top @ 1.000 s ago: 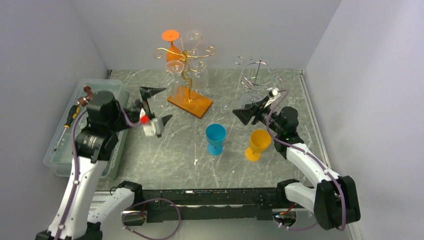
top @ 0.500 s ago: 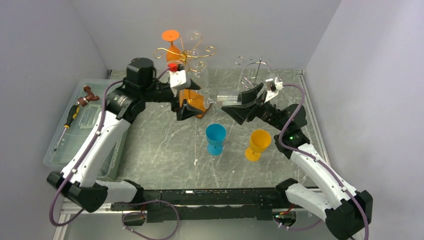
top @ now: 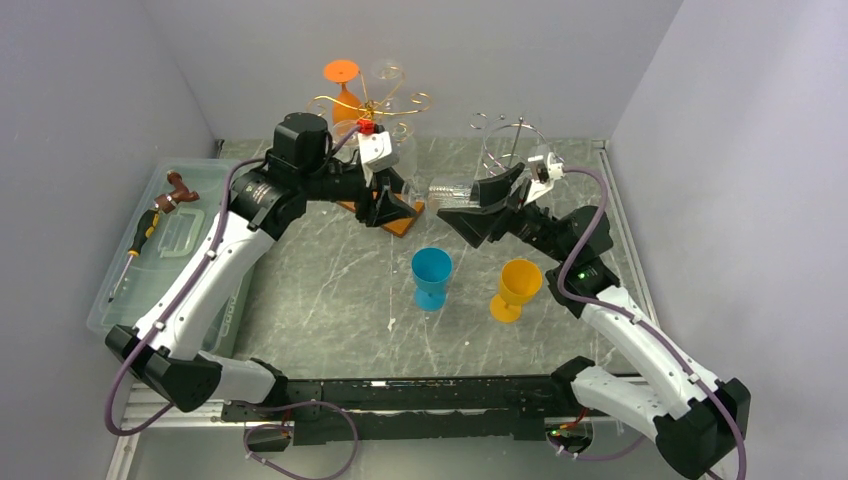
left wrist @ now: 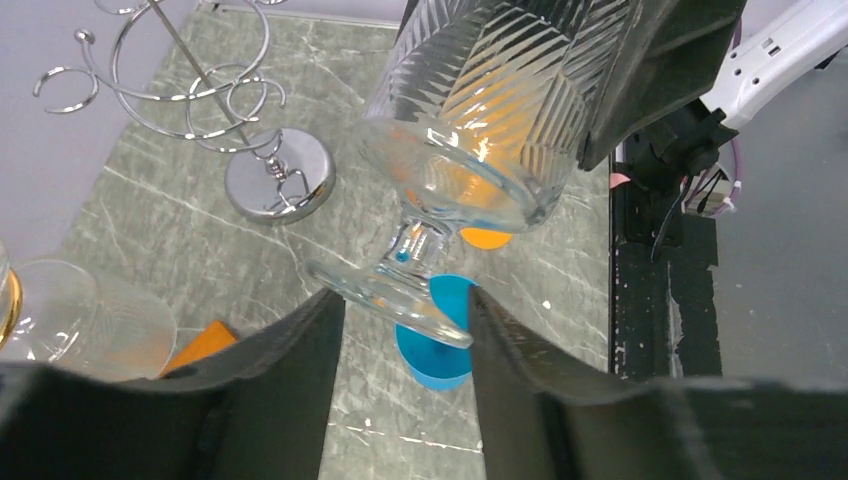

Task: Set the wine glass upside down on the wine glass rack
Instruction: Turn the wine glass upside down at the wine rack.

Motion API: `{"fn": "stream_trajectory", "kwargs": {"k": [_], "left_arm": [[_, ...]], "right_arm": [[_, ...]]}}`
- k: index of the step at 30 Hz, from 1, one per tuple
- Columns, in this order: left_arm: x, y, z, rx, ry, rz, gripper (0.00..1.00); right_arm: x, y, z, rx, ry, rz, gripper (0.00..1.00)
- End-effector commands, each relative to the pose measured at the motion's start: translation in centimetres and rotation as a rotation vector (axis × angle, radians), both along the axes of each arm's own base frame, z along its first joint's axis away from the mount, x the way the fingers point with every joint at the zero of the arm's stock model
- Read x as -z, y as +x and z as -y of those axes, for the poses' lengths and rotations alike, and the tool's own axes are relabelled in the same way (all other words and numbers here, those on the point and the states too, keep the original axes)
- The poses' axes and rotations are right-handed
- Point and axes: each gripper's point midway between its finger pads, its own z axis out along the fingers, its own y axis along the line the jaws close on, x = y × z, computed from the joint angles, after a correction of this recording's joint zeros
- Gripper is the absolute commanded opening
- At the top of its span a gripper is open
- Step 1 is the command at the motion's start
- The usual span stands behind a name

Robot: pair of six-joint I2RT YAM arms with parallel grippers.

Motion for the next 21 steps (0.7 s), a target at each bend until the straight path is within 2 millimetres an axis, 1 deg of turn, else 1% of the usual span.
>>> {"fn": "stream_trajectory", "kwargs": {"k": [1,3,5,6,9,12,14,17,19,21], "left_arm": [[-1.2,0.2,0.9,0.0,-0.008,0.018,0.45],[-0.7,0.6,1.0,-0.015,0.01,0.026,0.31],[-1.0,1.2,1.0,-0.032,0.011,0.06,0.2],[-1.3,1.5,1.1,-0.044,0.009,0.079,0.17],[-2.0,2.0,1.3,-0.043,0.023,0.144,0.14],[-2.3,1.6,1.8,-0.001,0.061,0.251,0.11],[-2.1,1.2,2.1,0.024,0.093,0.345,0.09],[-1.5,0.6,2.2,0.06,0.141,0.48,0.04],[-1.2,0.1,2.2,0.088,0.164,0.57,0.0],[-0.9,-0.4,2.2,0.115,0.18,0.651,0.0]], "right_arm": [[-3.7,-1.1,-0.2,-0.012,0.103,0.116,0.19],[-3.9,-1.2,-0.4,-0.021,0.127,0.118,0.19],[-3.6,-1.3,-1.0,-0.038,0.125,0.109,0.2],[-3.4,-1.4,-1.4,-0.049,0.121,0.103,0.21],[-2.4,-1.7,-2.4,-0.097,0.111,0.066,0.24],[-0.3,-1.6,-3.9,-0.179,0.068,-0.035,0.27],[0.8,-1.7,-4.7,-0.228,0.035,-0.093,0.3],[2.6,-1.6,-5.6,-0.278,-0.017,-0.184,0.37],[3.3,-1.8,-6.1,-0.319,-0.053,-0.223,0.38],[4.0,-1.9,-6.5,-0.345,-0.082,-0.252,0.4]]}}
